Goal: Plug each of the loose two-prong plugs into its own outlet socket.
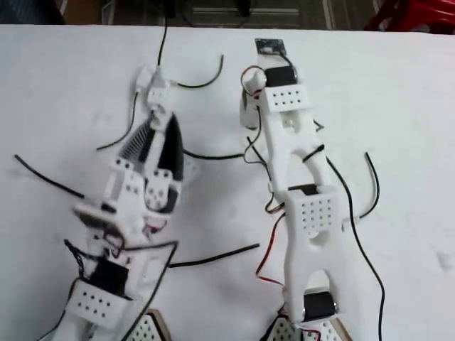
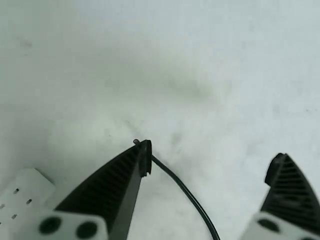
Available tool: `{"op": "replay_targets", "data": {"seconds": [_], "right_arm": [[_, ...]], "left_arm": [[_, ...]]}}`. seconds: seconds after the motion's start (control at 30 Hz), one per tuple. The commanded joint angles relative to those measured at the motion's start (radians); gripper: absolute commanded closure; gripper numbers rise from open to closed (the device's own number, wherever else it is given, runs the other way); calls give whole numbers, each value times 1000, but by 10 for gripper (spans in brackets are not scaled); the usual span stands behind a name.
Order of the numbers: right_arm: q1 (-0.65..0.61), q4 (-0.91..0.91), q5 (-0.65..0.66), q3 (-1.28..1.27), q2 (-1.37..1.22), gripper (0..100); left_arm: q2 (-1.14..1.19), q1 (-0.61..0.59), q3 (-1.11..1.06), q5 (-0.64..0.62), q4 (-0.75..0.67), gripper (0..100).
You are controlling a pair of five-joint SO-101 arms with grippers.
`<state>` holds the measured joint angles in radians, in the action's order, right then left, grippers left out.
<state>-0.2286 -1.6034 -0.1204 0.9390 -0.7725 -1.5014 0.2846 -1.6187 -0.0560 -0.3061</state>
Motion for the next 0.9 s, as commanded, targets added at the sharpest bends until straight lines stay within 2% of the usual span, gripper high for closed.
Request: {"op": "replay_targets", "data": {"seconds": [0.0, 0.1, 0.27, 0.4, 0.47, 0.53, 0.73, 0.87], "right_arm": [[-10, -33, 3, 18, 199, 637], [-25, -68, 11, 17, 317, 637], [-93, -85, 12, 17, 541, 637], [-205, -82, 17, 17, 743, 637], [-275, -87, 77, 17, 828, 642], [-361, -87, 183, 15, 900, 688], [-662, -113, 497, 5, 969, 982], [-750, -116, 514, -46, 983, 948]], "left_arm": [[-234, 96, -80, 8, 11, 977], [-331, 108, -66, 5, 150, 977], [-325, 108, -72, 2, 157, 977], [-325, 108, -72, -2, 153, 977], [-325, 110, -72, -43, 153, 977], [-325, 110, -72, -98, 155, 977], [-325, 110, -72, -135, 160, 976], [-325, 108, -72, -135, 160, 976]]}}
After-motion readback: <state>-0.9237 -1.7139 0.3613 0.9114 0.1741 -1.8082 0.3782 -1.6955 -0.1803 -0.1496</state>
